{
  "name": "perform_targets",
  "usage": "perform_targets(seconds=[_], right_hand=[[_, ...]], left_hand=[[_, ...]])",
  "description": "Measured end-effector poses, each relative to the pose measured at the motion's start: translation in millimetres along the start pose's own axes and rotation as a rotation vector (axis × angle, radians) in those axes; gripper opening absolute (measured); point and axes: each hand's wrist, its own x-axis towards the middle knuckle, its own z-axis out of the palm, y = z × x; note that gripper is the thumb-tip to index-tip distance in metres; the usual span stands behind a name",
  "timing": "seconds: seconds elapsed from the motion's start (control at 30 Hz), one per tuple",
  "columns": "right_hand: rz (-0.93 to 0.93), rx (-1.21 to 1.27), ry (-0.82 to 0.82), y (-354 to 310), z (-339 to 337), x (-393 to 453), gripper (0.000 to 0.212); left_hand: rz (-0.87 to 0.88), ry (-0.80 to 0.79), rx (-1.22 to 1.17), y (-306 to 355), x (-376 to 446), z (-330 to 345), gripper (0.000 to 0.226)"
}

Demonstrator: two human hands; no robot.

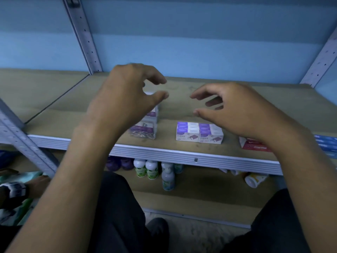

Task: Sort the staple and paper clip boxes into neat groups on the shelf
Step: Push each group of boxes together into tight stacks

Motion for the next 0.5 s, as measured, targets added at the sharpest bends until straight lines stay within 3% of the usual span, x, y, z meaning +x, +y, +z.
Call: perform_targets(seconds=[0.17,0.5], right_hand=[[-0.049,0.038,0.021,-14.0,12.0,18.5,0.035],[-0.101,0.071,-0.03,-30.8,40.7,48.4,0.033]], left_hand=[[-0.048,0.07,0.017,-21.8,-2.7,-8.7,0.028],[-0.137,0.015,0.08,-58.4,-7.7,-13.9,0.04]])
